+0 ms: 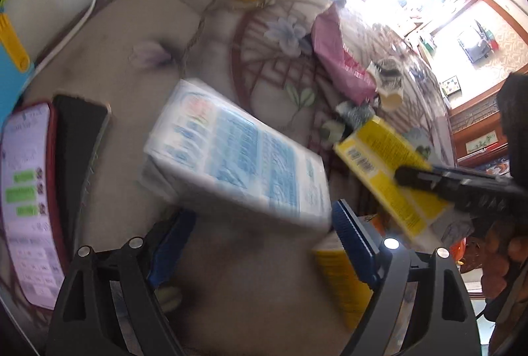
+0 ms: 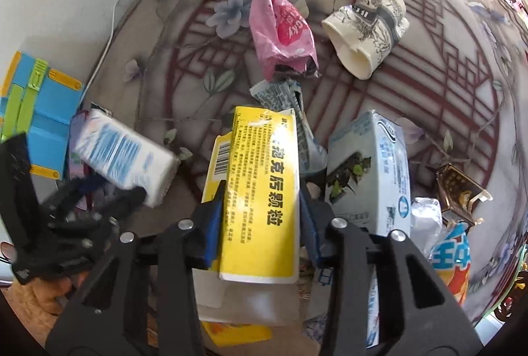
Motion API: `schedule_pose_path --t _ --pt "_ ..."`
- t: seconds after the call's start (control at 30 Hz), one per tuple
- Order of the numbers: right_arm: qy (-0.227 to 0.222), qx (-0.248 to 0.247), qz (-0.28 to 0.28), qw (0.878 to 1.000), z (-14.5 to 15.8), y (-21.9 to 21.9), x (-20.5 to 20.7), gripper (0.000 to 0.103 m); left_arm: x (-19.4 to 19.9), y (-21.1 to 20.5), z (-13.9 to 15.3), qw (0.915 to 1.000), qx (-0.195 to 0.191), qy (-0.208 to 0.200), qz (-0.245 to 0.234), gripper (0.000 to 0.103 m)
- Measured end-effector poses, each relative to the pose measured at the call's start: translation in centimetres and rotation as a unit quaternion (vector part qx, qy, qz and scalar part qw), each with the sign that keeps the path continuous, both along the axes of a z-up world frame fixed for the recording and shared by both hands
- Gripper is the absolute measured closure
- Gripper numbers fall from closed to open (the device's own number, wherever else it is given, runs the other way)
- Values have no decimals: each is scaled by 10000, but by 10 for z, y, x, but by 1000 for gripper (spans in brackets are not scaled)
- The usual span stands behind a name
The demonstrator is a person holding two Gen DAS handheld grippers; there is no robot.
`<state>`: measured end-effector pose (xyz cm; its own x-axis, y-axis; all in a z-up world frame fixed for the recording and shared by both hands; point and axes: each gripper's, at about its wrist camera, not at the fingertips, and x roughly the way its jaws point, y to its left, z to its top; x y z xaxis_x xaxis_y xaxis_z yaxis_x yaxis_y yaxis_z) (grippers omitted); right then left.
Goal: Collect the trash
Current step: 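Grasp the yellow box with the right tool while the left tool grasps the white milk carton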
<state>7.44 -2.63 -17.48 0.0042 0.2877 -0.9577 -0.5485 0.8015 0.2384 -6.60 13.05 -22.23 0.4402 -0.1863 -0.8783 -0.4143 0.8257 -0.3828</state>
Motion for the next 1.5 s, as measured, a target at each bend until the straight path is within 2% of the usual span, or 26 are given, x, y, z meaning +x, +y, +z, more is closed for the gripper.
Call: schedule_pose_path --t 0.2,0.37,0.53,0.63,0.83,0.9,0.97,1.0,1.07,1.1,1.17,1.43,1.5 --pt "-170 274 44 9995 19 -3 -4 65 4 7 -15 9985 -402 85 365 21" --pt "-465 478 110 9977 37 -2 -13 65 25 14 -15 9980 -362 10 527 20" --pt "-561 531 35 9970 45 -7 -18 64 53 21 0 9992 5 -81 391 20" --pt "-561 585 -83 9967 47 -14 -19 64 55 23 6 9989 219 -30 411 18" --pt "-567 679 -242 9958 49 -23 -21 64 53 32 -7 9976 -13 187 672 17" --pt "-573 704 -252 9956 50 -24 -22 64 54 34 -5 9977 -29 142 667 22" --pt "-581 735 -266 9952 51 -26 -23 64 55 34 -1 9981 -78 37 606 41" --pt "-587 751 -277 9951 52 -27 -24 64 56 34 1 9983 -110 -10 567 46" --pt "-615 795 -320 9944 54 -29 -24 64 60 32 8 9987 -92 -100 486 70" --pt "-632 824 -342 9940 56 -30 -25 64 62 31 11 9989 -79 -144 448 76" --pt "-669 892 -394 9930 60 -34 -26 64 64 27 18 9990 -91 -197 384 103" --pt "-723 1114 -677 9888 67 -54 -28 64 68 9 23 9998 71 -189 -7 103" --pt "-712 1135 -728 9883 66 -60 -28 64 70 11 20 9999 76 -107 69 68"
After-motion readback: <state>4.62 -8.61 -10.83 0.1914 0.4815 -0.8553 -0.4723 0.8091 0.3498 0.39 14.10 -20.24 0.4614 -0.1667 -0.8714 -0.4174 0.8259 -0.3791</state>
